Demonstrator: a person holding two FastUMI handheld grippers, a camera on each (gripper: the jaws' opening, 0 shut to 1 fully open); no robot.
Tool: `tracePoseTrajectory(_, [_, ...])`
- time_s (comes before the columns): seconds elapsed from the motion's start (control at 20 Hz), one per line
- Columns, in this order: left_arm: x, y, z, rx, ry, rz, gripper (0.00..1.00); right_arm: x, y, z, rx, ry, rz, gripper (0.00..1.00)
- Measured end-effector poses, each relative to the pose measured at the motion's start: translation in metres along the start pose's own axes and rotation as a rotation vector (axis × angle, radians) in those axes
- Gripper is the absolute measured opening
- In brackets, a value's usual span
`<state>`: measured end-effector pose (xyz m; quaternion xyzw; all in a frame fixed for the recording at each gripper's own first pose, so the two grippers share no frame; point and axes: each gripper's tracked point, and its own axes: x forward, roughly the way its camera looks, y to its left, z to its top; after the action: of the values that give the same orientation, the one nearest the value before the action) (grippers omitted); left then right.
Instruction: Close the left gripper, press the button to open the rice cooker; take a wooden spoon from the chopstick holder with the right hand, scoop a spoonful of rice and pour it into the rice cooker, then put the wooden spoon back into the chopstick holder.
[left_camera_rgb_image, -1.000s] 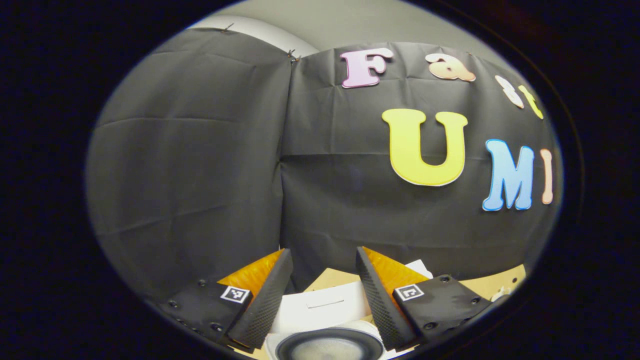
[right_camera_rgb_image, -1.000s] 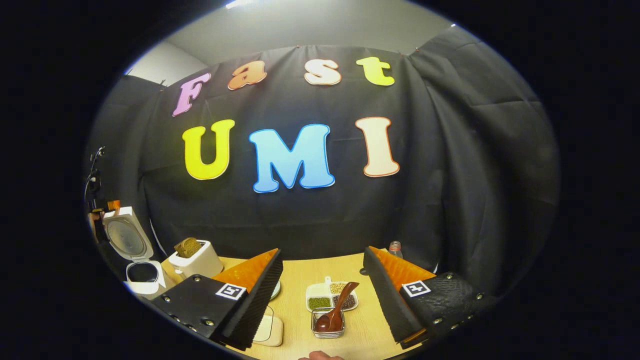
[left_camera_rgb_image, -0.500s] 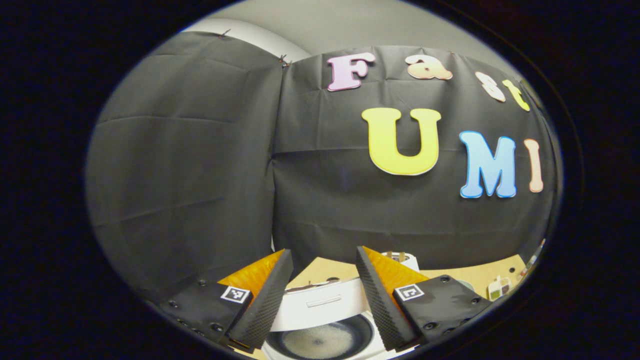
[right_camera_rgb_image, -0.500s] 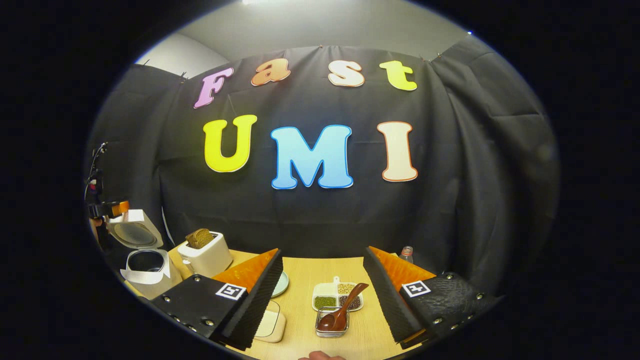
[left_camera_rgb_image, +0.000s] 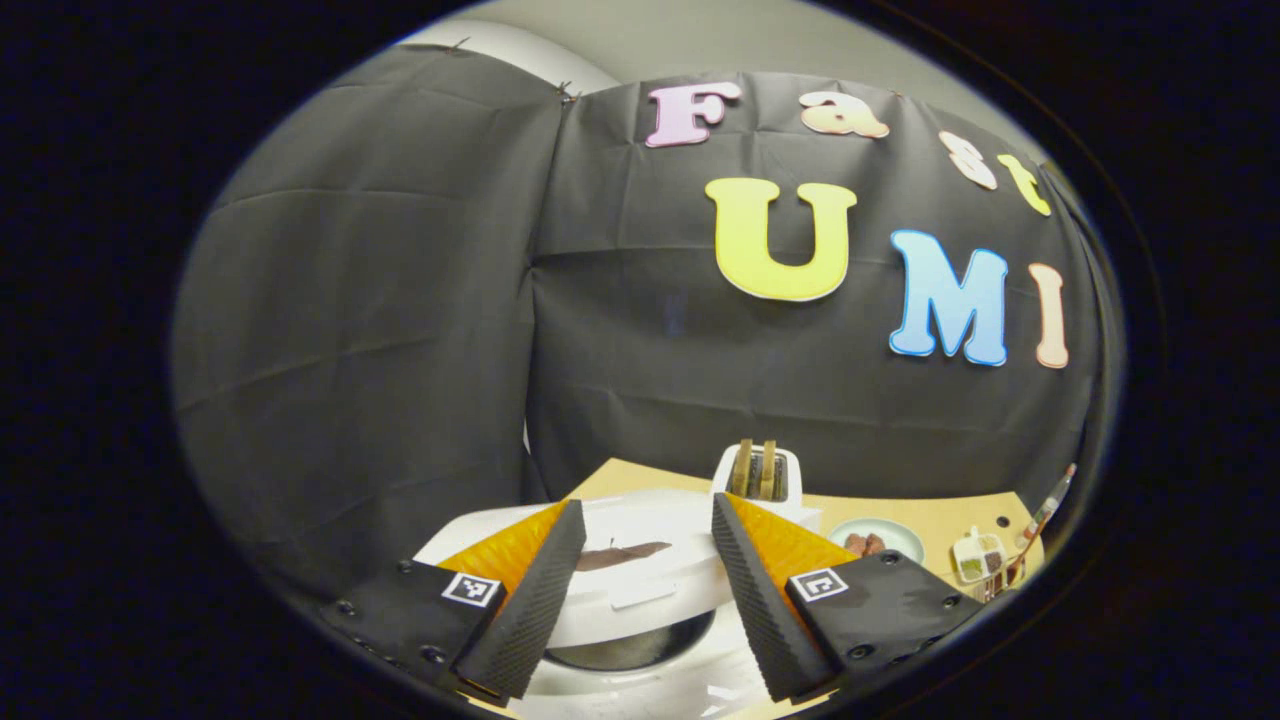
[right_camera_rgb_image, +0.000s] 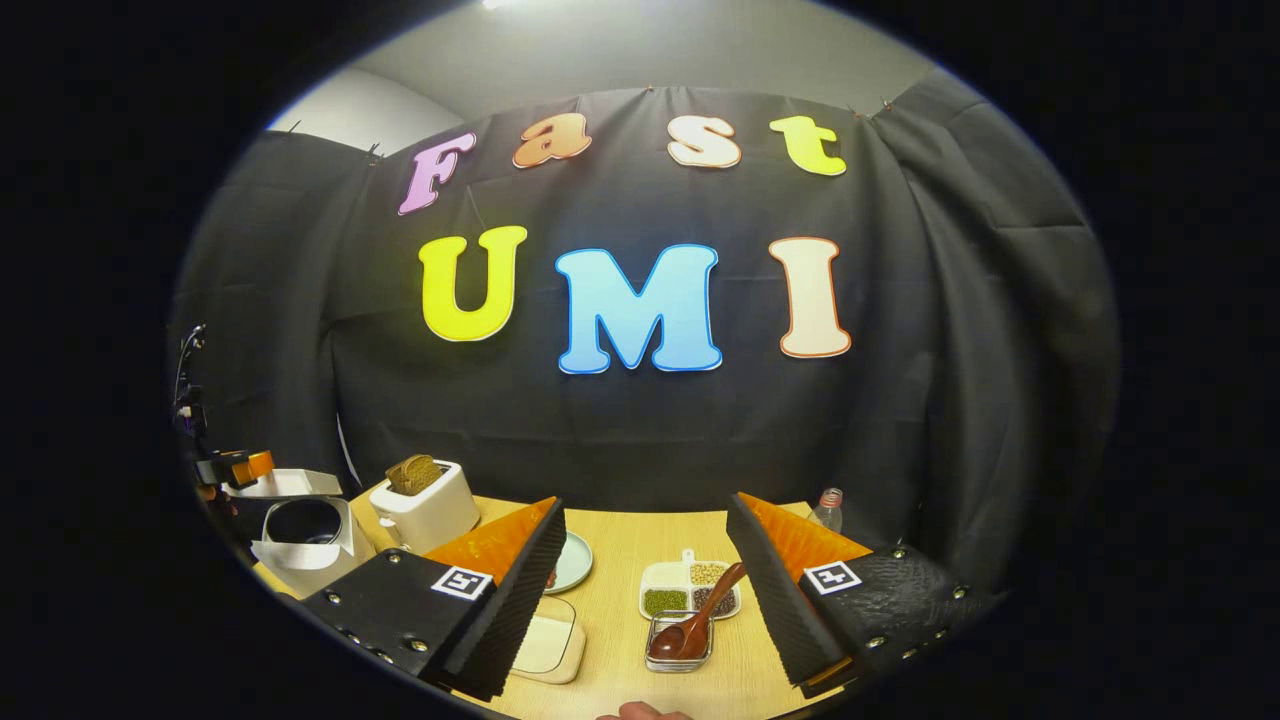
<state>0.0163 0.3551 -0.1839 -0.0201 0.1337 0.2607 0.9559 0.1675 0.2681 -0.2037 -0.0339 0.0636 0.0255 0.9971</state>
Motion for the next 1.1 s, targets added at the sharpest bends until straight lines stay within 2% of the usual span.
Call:
tracePoseTrajectory(0.05, [-0.002,0.003,-0.003,0.003,0.004,0.016,0.94,-0.001,0.000,-0.001,0.000,0.003,0.000,0.98])
tracePoseTrajectory(0.1, [-0.003,0.007,-0.008,-0.002,0.012,0.022,0.89,-0.001,0.000,-0.001,0.000,0.003,0.000,0.98])
tracePoseTrajectory(0.25, [-0.008,0.005,-0.023,-0.023,0.046,0.013,0.98,-0.002,0.001,-0.003,0.005,0.007,0.000,0.98])
tracePoseTrajectory(0.65, [-0.013,0.002,-0.053,0.008,0.101,0.001,0.98,-0.005,0.009,-0.005,0.012,0.008,0.009,0.98])
tracePoseTrajectory(0.7, [-0.012,0.000,-0.057,0.013,0.110,-0.002,0.91,-0.006,0.010,-0.005,0.013,0.008,0.009,0.98])
tracePoseTrajectory(0.75, [-0.011,0.000,-0.063,0.020,0.121,-0.004,0.91,-0.005,0.010,-0.005,0.015,0.009,0.007,0.98])
tracePoseTrajectory(0.8, [-0.015,-0.001,-0.068,0.024,0.133,-0.007,0.98,-0.005,0.010,-0.006,0.016,0.010,0.007,0.98])
tracePoseTrajectory(0.9, [-0.015,0.000,-0.081,0.042,0.157,-0.009,0.97,-0.006,0.012,-0.006,0.019,0.013,0.005,0.98])
tracePoseTrajectory(0.95, [-0.014,-0.001,-0.088,0.059,0.170,-0.010,0.90,-0.006,0.012,-0.007,0.020,0.014,0.004,0.98])
tracePoseTrajectory(1.0, [-0.014,-0.002,-0.093,0.075,0.181,-0.010,0.90,-0.007,0.013,-0.006,0.019,0.013,0.003,0.98])
tracePoseTrajectory(1.05, [-0.014,-0.002,-0.101,0.087,0.197,-0.009,0.97,-0.008,0.013,-0.006,0.018,0.011,0.002,0.98])
tracePoseTrajectory(1.1, [-0.012,-0.001,-0.106,0.092,0.204,-0.007,0.98,-0.009,0.014,-0.007,0.016,0.011,0.000,0.98])
